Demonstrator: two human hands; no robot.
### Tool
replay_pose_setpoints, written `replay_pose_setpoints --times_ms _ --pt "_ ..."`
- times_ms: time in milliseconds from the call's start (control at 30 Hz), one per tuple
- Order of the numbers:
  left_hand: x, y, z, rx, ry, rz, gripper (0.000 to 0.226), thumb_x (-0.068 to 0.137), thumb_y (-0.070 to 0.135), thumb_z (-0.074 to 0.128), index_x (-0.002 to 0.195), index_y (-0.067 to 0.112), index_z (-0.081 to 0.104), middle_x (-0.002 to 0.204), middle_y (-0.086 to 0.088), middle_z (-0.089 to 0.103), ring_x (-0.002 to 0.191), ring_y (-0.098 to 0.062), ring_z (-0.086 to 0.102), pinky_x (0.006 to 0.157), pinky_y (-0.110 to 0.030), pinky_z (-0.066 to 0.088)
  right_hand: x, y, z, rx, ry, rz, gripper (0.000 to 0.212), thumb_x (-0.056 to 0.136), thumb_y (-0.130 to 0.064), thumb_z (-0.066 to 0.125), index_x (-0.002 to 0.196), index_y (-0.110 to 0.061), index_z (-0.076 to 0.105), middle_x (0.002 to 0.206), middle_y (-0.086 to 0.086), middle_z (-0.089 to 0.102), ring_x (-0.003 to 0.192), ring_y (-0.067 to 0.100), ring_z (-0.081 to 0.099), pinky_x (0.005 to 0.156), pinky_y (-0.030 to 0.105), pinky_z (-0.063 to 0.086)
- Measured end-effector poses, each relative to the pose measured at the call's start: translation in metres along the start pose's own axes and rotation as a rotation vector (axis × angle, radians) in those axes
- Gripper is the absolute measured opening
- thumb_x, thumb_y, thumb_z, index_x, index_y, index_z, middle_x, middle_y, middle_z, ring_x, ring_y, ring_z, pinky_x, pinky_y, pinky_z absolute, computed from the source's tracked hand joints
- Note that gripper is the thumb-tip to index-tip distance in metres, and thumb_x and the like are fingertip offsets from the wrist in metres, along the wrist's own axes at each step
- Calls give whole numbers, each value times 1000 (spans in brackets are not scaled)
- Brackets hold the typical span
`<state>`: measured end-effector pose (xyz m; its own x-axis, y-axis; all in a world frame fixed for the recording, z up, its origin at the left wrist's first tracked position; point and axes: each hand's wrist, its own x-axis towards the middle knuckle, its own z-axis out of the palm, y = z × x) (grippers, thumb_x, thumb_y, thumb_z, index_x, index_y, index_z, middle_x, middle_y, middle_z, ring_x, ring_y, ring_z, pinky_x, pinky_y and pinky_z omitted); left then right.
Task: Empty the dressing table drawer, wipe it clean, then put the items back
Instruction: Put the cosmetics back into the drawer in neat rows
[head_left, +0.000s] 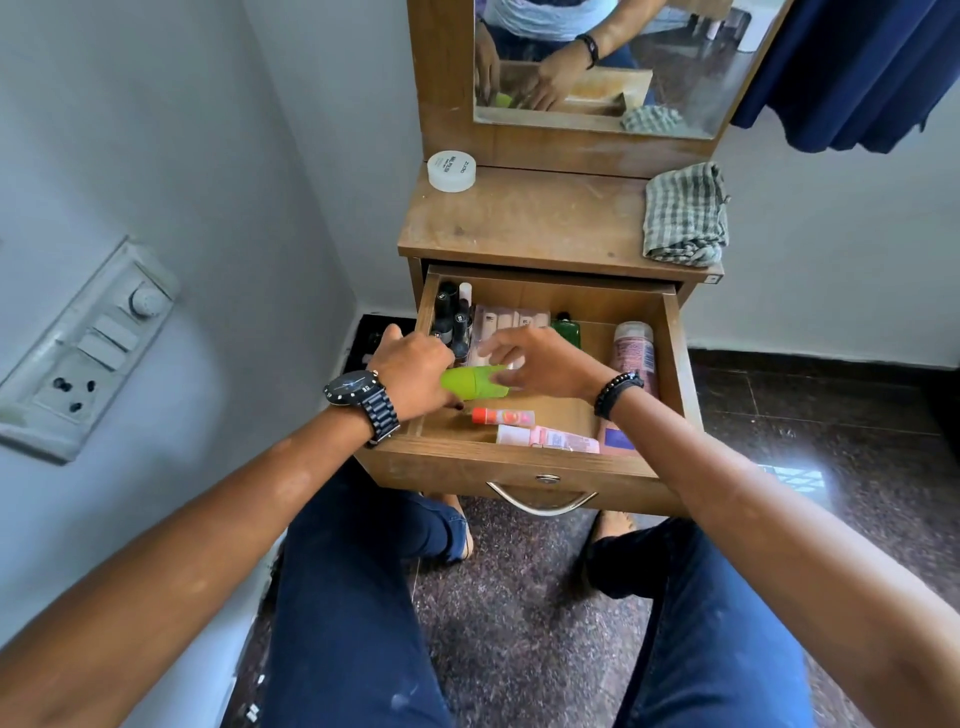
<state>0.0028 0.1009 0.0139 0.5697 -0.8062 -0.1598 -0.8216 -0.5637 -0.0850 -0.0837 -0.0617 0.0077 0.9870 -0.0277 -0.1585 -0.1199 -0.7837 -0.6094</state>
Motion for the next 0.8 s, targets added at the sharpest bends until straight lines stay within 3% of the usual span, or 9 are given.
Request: replay_pose_setpoints --times_ms 200,433,500,567,667,800 --pt "-4 8 10 45 -19 -30 37 81 52 59 92 16 63 91 1 65 88 -17 59 88 -37 35 -13 21 14 -283 -125 66 16 84 -7 62 99 -5 66 100 8 69 93 21 64 84 31 52" --pt "3 16 8 6 -10 7 35 82 48 60 88 14 62 90 -3 67 88 -20 60 87 -36 40 -17 26 15 -301 -185 69 18 82 -20 70 96 -8 67 100 6 69 91 20 64 82 35 54" --pt "5 20 7 -32 -21 16 36 82 46 62 90 11 62 92 -6 67 86 -23 62 75 -33 47 -20 29 13 -298 -184 77 16 84 -21 69 95 -9 69 98 7 70 91 19 65 81 32 54" --pt "7 25 6 -41 -51 18 36 82 44 63 92 10 61 92 -7 66 84 -25 63 61 -30 44 -24 32 8 -315 -185 88 15 84 -20 69 94 -9 70 98 6 69 90 17 65 77 26 53" --pt "10 31 8 -35 -98 43 33 82 39 66 93 8 60 93 -11 66 83 -27 64 60 -30 45 -32 36 -2 -333 -183 99 15 83 -19 69 94 -8 70 97 4 69 85 13 63 68 15 46" --pt "14 34 10 -50 -129 87 32 84 35 65 97 6 58 99 -13 64 87 -28 63 60 -30 42 -35 39 -8 -336 -186 103 26 84 -19 67 108 -10 66 106 3 66 87 12 59 75 18 47"
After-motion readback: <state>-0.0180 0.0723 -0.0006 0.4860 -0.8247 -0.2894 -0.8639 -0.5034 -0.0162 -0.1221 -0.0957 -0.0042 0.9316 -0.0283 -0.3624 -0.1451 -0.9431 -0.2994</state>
